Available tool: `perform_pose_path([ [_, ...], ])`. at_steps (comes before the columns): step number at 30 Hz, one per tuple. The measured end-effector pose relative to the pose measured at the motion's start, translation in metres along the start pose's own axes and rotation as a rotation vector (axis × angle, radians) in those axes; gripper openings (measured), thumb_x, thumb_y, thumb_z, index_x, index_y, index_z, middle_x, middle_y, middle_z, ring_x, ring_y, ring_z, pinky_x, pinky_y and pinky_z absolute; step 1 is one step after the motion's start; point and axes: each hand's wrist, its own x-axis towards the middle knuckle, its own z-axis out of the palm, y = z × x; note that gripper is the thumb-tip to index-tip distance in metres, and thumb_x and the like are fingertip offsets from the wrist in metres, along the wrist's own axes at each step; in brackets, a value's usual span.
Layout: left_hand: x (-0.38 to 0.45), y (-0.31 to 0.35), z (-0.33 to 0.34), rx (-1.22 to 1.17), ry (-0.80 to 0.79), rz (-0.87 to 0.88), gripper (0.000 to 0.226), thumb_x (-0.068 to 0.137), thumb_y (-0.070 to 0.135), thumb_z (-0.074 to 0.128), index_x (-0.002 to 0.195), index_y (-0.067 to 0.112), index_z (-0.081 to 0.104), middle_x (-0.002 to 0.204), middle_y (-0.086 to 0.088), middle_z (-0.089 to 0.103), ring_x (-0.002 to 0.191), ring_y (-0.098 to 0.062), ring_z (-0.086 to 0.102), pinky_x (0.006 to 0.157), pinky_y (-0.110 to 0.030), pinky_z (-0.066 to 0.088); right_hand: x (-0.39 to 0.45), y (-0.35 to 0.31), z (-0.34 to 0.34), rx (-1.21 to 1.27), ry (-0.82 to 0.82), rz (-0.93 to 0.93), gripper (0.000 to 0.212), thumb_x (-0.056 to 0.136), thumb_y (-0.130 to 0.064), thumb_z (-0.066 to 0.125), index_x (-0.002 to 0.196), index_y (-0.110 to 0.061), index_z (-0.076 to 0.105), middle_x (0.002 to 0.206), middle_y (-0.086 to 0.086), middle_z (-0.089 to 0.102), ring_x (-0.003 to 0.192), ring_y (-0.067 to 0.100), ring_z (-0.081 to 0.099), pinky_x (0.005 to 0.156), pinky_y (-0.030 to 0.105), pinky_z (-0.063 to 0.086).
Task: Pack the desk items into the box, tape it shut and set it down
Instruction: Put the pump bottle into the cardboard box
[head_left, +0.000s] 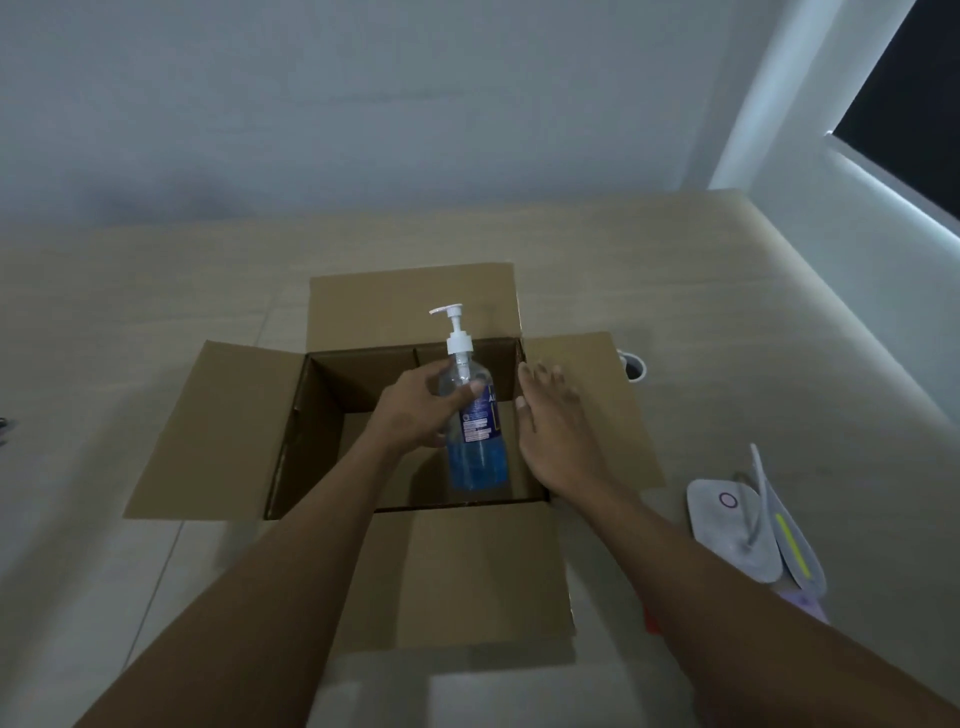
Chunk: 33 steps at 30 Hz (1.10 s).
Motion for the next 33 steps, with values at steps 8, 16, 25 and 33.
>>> perform_pose_path([
  [8, 0.022, -0.019, 0.014, 0.044, -0.206, -0.164, 0.06, 0.083, 0.056, 0.07, 0.13, 0.019, 0.061, 0.113, -0.011, 0.069, 0.088, -0.028, 0.074, 0.071, -0.042, 0.064, 0.008, 0.003, 0.023, -0.194, -0.035, 0.025, 0.063, 0.104, -0.048, 0.011, 0.158, -0.015, 0.015, 0.167, 0.006, 0.01, 0.154, 0.025, -0.001, 0.124, 0.047, 0.001],
  [16, 0.034, -0.027, 0.043, 0.1, -0.255, -0.266, 0.038, 0.094, 0.041, 0.062, 0.125, 0.018, 0.062, 0.109, -0.012, 0.064, 0.087, -0.029, 0.071, 0.071, -0.039, 0.063, 0.006, 0.005, 0.036, -0.167, -0.017, 0.019, 0.069, 0.103, -0.053, 0.008, 0.158, -0.011, 0.012, 0.167, 0.006, 0.002, 0.154, 0.022, -0.004, 0.124, 0.042, 0.0],
  [25, 0.053, -0.042, 0.073, 0.143, -0.312, -0.323, 0.021, 0.094, 0.019, 0.055, 0.104, 0.003, 0.066, 0.103, -0.022, 0.066, 0.069, -0.034, 0.065, 0.052, -0.033, 0.056, 0.006, 0.007, 0.04, -0.074, 0.004, 0.044, 0.073, 0.1, -0.059, 0.008, 0.159, -0.016, 0.008, 0.168, 0.0, -0.003, 0.153, 0.017, -0.009, 0.124, 0.037, -0.003],
  [33, 0.056, -0.034, 0.077, 0.269, -0.39, -0.24, 0.022, 0.098, 0.018, 0.053, 0.115, 0.005, 0.061, 0.104, -0.019, 0.065, 0.067, -0.027, 0.062, 0.058, -0.037, 0.056, 0.004, 0.004, 0.041, -0.086, 0.03, 0.065, 0.084, 0.094, -0.066, 0.005, 0.159, -0.013, 0.007, 0.168, 0.0, -0.004, 0.153, 0.018, -0.01, 0.125, 0.04, 0.001],
])
